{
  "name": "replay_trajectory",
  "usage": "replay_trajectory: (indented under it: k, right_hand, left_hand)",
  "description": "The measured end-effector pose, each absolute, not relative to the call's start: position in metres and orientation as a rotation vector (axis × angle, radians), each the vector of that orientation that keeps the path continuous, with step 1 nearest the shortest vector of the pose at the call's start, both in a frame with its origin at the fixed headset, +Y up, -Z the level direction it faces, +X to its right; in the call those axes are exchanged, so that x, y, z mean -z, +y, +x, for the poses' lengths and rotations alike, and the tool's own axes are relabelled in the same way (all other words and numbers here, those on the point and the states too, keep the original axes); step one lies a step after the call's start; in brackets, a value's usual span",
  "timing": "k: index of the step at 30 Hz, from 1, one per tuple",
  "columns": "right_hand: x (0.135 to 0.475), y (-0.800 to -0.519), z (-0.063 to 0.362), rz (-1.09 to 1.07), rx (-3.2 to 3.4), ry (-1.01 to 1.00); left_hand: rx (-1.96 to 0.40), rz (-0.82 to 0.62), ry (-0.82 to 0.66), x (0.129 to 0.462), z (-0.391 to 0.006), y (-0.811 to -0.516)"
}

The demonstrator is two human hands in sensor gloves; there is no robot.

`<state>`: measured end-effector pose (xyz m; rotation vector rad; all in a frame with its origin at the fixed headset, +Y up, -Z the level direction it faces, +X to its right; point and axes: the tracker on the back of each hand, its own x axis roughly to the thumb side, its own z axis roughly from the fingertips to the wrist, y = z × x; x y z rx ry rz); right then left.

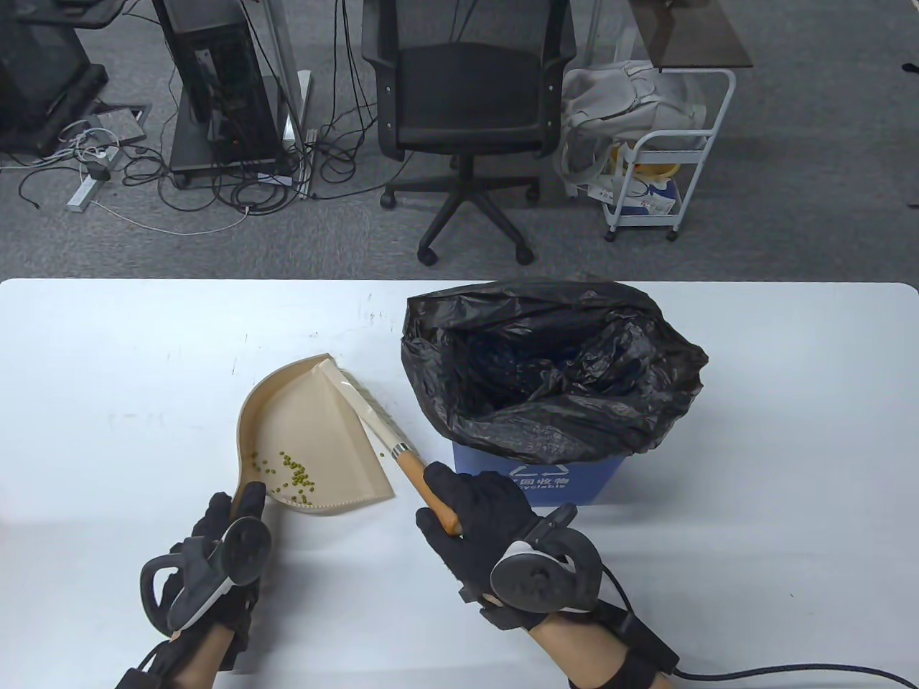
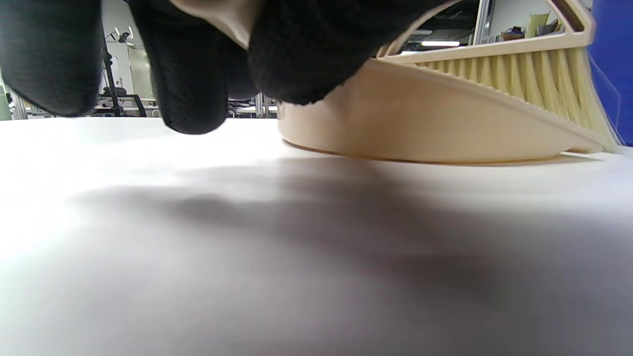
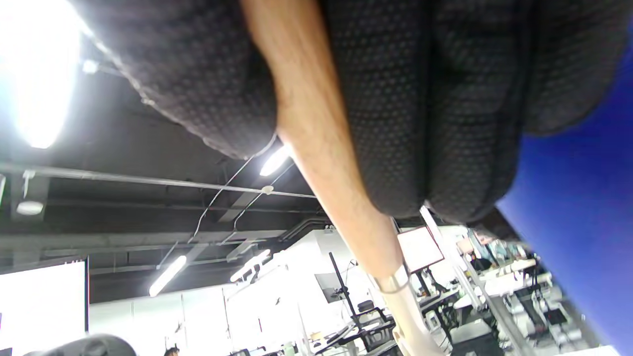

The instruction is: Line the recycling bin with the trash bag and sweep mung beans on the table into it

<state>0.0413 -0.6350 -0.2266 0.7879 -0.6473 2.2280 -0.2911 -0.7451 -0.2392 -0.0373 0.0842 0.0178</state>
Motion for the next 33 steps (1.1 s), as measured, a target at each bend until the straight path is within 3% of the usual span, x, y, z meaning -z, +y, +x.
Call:
replay_trajectory:
  k: [9,15,22,33]
  right_hand:
    - [0.226,-0.637,0.036,0.819,-1.944,-0.416]
    - [0.208,-0.620,0.033,0.975,-2.087,-0.689]
    - [0.209,-0.621,0.036,0.894,-2.368,-0.857]
    - [0.224,-0.642,0.028,0.868,-2.070,-0.518]
  left_hand:
    - [-0.017,-0.037,0.086,0.239,-0.291,-0.745]
    - [-0.019,-0.035,0.091,0.239,-0.291,-0.744]
    - [0.010,-0.024,0.096,0.238,-0.291,-0.744]
    - [-0.005,-0.028,0.086,0.239,-0.291,-0.745]
